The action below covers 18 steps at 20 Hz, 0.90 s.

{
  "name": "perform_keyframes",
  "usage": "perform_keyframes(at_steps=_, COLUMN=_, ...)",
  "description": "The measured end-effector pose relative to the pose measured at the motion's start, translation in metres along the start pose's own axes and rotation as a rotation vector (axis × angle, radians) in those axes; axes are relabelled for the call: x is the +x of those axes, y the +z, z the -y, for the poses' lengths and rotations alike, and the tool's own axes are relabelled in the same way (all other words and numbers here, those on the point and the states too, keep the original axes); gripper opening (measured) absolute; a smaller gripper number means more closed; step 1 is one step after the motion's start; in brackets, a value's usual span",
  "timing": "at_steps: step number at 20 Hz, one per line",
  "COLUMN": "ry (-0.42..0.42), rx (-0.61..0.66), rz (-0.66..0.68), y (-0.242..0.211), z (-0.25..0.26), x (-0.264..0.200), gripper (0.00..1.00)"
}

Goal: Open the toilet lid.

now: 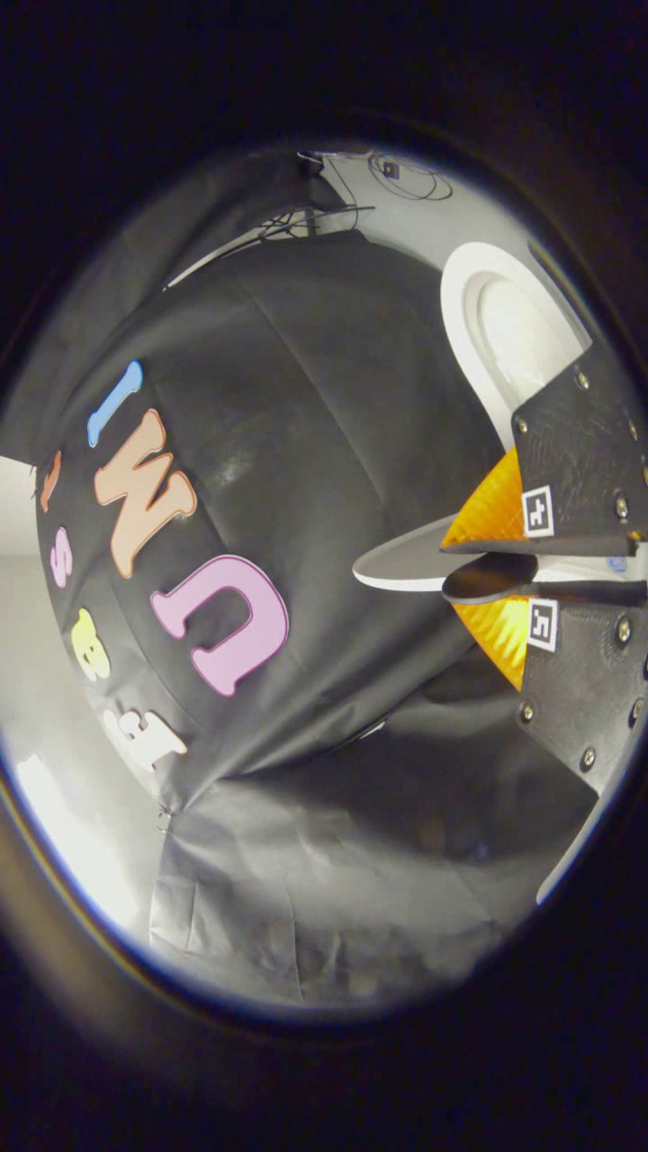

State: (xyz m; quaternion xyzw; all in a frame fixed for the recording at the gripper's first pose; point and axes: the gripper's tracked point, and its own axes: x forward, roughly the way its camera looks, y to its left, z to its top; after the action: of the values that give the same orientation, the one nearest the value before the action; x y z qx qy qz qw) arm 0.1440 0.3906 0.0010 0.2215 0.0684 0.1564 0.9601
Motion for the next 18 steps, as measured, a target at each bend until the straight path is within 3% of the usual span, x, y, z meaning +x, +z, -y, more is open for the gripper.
perform_keyframes(at_steps=18, ry=0.139, rx=-0.152, rz=-0.084, y=-0.056, z=-0.103, x=0.013, gripper=0.11)
